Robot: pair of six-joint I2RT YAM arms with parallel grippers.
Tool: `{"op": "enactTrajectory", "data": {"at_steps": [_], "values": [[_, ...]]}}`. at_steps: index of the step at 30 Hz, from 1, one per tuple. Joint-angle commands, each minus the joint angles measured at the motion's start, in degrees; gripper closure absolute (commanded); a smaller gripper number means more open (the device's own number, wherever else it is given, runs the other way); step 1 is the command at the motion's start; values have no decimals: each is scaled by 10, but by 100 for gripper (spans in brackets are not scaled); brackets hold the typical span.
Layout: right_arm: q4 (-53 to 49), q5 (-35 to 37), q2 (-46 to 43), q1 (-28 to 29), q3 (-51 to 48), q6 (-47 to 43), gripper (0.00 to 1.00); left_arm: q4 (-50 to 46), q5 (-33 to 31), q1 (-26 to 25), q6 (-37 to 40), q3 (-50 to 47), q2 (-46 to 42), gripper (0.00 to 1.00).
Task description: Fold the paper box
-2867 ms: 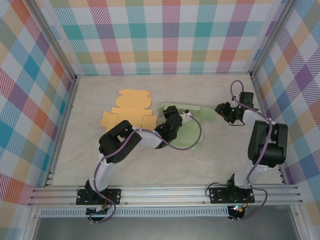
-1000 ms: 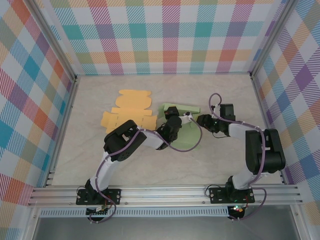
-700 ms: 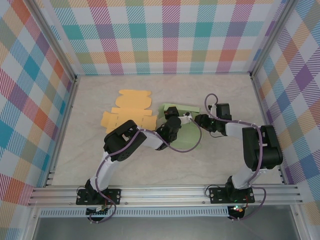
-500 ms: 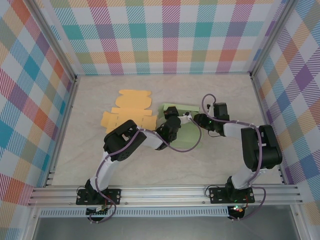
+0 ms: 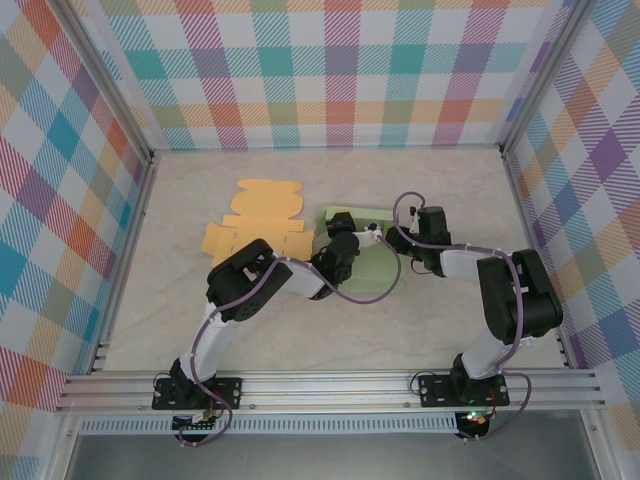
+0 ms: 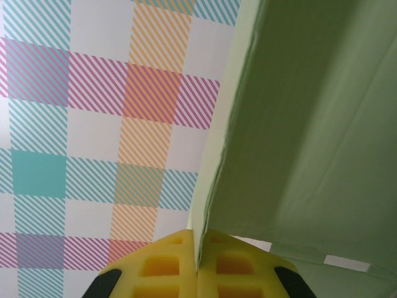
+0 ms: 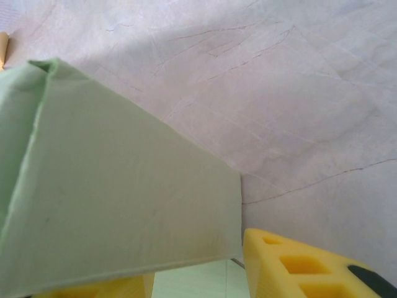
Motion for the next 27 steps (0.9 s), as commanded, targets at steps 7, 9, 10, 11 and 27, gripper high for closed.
{"op": "enactTrajectory", "data": {"at_steps": [7,9,10,11,27], "values": [[91,46,19,13,5,-34,59,-29,55,-4,-18,-35,-25,100],[88,56,26,16,11,-37,63,-33,57,-4,-21,-36,-28,100],[86,63,30,18,13,-36,67,-34,57,-4,-22,-36,-28,100],[86,70,31,19,13,-35,71,-34,57,-4,-23,-36,-29,100],[77,168,-6,34,-13,-42,83,-99,78,-3,-96,-41,-80,100]]}}
